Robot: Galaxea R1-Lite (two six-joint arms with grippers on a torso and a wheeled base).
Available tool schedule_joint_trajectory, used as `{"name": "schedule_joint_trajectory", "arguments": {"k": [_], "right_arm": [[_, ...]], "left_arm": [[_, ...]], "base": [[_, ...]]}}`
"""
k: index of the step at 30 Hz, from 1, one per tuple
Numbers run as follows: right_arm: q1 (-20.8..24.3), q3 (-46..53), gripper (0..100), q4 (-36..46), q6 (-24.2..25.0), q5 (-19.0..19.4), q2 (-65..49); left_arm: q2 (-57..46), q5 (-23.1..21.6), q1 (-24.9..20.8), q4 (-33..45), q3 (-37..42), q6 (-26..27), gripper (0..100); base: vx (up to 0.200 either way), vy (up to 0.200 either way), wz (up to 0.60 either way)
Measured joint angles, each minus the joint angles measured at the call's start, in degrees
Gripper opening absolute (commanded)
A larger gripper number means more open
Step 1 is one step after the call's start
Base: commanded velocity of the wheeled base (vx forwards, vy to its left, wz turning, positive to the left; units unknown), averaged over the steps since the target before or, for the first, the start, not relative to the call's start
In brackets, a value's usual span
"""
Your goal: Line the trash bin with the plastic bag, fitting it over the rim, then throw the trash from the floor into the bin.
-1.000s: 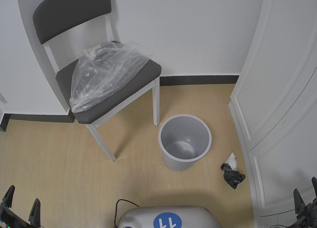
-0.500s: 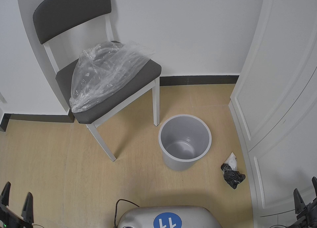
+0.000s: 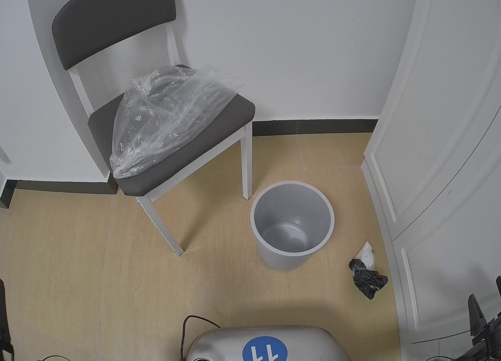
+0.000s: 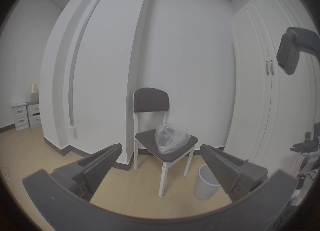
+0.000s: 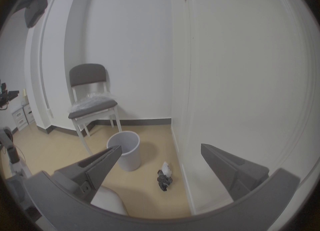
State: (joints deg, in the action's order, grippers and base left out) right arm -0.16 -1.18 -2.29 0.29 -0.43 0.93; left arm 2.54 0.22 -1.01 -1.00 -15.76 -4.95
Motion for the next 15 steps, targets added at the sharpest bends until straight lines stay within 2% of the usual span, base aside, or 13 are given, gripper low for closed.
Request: {"name": "schedule_joint_trajectory", "arguments": {"k": [5, 8, 15], "right_arm": [[-0.2, -6.1, 100, -1.1, 2.6, 0.1, 1.7], [-0.3, -10.9, 100, -2.4, 2.7, 0.3, 5.7], [-0.2, -18.9, 100, -14.7, 3.4, 0.0, 21.3]], "left_arm": [[3.5, -1.1, -0.6, 0.5, -4.6, 1.6, 100], [7.4, -2.1, -0.6, 0.4, -6.8, 4.9, 100], [22.0, -2.7, -0.1, -5.3, -9.6, 11.1, 100]], "base": [[0.000, 0.000, 0.00], [0.000, 0.000, 0.00], [0.000, 0.000, 0.00]]}}
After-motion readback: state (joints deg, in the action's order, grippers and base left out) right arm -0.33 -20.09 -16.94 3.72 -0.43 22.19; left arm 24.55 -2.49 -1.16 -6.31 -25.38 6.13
